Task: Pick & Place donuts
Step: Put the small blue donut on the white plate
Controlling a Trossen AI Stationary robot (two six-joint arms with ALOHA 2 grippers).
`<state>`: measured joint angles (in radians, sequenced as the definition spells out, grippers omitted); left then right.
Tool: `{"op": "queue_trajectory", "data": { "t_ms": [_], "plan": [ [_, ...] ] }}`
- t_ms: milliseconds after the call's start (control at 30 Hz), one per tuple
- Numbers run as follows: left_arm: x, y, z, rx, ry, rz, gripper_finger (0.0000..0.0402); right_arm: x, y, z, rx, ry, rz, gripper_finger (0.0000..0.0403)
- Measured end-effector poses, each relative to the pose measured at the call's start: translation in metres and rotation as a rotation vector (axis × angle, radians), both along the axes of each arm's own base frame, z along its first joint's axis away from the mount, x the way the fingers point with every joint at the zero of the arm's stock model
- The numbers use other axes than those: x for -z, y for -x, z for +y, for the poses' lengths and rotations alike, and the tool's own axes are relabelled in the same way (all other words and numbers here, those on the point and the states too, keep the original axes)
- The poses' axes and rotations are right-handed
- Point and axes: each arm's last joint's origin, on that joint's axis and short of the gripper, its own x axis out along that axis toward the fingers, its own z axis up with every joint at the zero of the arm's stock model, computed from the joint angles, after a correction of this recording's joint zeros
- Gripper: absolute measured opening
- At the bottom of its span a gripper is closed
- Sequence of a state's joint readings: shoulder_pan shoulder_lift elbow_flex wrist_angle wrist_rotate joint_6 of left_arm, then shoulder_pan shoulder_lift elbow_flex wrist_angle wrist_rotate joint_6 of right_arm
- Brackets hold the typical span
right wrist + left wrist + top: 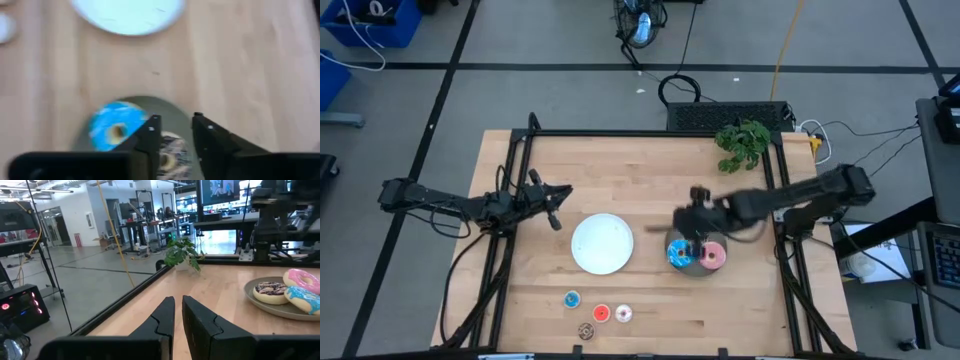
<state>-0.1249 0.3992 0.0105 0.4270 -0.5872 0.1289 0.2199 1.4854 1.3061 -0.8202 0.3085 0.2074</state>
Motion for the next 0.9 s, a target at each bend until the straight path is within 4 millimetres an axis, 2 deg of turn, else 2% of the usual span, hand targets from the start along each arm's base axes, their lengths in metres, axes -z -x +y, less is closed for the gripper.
{"op": "queue_trajectory", "data": {
  "t_ms": [100, 167, 300, 500, 600, 733, 900],
  "plan": [
    [0.0, 0.0, 0.0, 0.001, 0.0, 0.001, 0.0042, 0.011, 0.009, 0.01, -0.114, 0.092, -0.092, 0.0027],
    [0.001, 0.0, 0.0, 0.007, -0.001, 0.006, 0.0042, 0.022, 0.016, 0.008, -0.168, 0.116, -0.163, 0.0007],
    [0.001, 0.0, 0.0, 0.008, -0.033, 0.023, 0.0042, 0.043, 0.037, -0.006, -0.155, 0.111, -0.323, 0.0014],
    [0.001, 0.0, 0.0, 0.007, -0.118, 0.064, 0.0042, 0.073, 0.074, -0.025, -0.163, 0.06, -0.583, 0.0002],
    [0.001, 0.0, 0.0, 0.007, -0.112, 0.06, 0.0042, 0.086, 0.09, -0.03, -0.157, 0.072, -0.582, 0.0002],
    [-0.004, 0.0, 0.0, 0.005, -0.097, 0.01, 0.0042, 0.094, 0.106, -0.032, -0.17, 0.082, -0.631, 0.0001],
    [-0.005, 0.0, 0.0, 0.013, 0.038, -0.069, 0.0042, 0.101, 0.122, -0.036, -0.2, 0.123, -0.737, 0.0001]
  ]
}}
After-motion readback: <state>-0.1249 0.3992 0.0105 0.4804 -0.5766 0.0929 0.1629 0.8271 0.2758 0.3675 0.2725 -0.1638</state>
